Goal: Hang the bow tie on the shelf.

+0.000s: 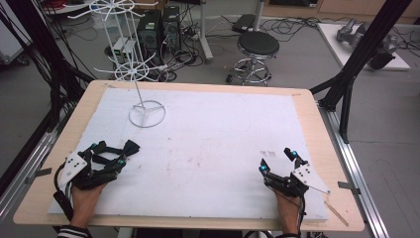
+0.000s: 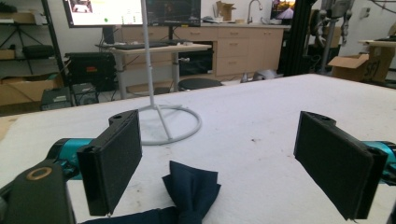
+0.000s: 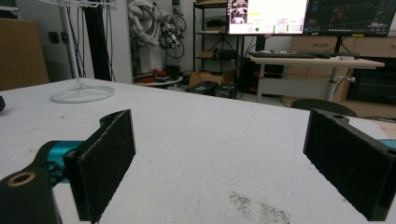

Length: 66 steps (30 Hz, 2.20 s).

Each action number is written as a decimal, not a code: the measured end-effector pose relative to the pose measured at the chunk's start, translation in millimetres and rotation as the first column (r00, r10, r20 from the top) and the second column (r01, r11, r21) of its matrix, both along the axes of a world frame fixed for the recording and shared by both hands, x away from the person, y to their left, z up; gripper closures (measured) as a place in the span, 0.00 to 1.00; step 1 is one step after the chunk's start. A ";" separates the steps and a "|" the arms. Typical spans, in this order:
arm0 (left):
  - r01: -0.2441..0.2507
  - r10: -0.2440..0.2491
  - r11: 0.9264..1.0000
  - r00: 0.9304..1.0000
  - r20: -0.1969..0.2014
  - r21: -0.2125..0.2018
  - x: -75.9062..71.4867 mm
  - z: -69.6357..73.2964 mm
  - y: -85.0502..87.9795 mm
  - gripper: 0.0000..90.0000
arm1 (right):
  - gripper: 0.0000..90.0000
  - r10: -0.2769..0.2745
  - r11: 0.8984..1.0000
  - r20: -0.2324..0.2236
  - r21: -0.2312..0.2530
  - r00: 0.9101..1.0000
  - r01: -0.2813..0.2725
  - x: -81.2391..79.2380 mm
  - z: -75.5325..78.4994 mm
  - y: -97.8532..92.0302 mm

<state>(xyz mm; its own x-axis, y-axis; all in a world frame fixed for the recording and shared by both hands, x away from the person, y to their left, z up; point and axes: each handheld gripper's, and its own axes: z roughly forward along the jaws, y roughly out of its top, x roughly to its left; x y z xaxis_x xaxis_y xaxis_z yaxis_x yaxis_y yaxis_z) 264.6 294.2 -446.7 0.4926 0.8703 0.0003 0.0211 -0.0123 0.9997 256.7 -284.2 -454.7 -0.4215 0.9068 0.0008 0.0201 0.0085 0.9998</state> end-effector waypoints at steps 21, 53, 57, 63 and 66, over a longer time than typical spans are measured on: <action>-0.054 0.091 0.983 0.974 -0.207 0.177 23.6 39.9 45.7 0.17 | 0.09 0.001 1.000 -0.003 0.000 1.000 -0.001 -0.3 0.0 0.2; 0.086 0.155 0.927 0.799 -0.581 0.366 75.4 34.2 61.0 0.31 | 0.09 -0.002 1.000 -0.001 0.004 1.000 0.002 -0.3 -0.1 -0.2; 0.108 0.160 0.921 0.770 -0.617 0.374 78.1 32.9 60.5 0.34 | 0.09 -0.002 1.000 0.000 0.004 1.000 0.002 -0.5 -0.2 -0.1; 0.098 0.199 0.913 0.739 -0.643 0.395 81.7 30.1 59.0 0.37 | 0.09 -0.004 1.000 0.003 0.006 1.000 0.004 -0.3 -0.2 -0.4; 0.105 0.204 0.911 0.726 -0.657 0.398 82.7 29.0 58.7 0.42 | 0.09 -0.004 1.000 0.004 0.006 1.000 0.004 -0.2 -0.2 -0.5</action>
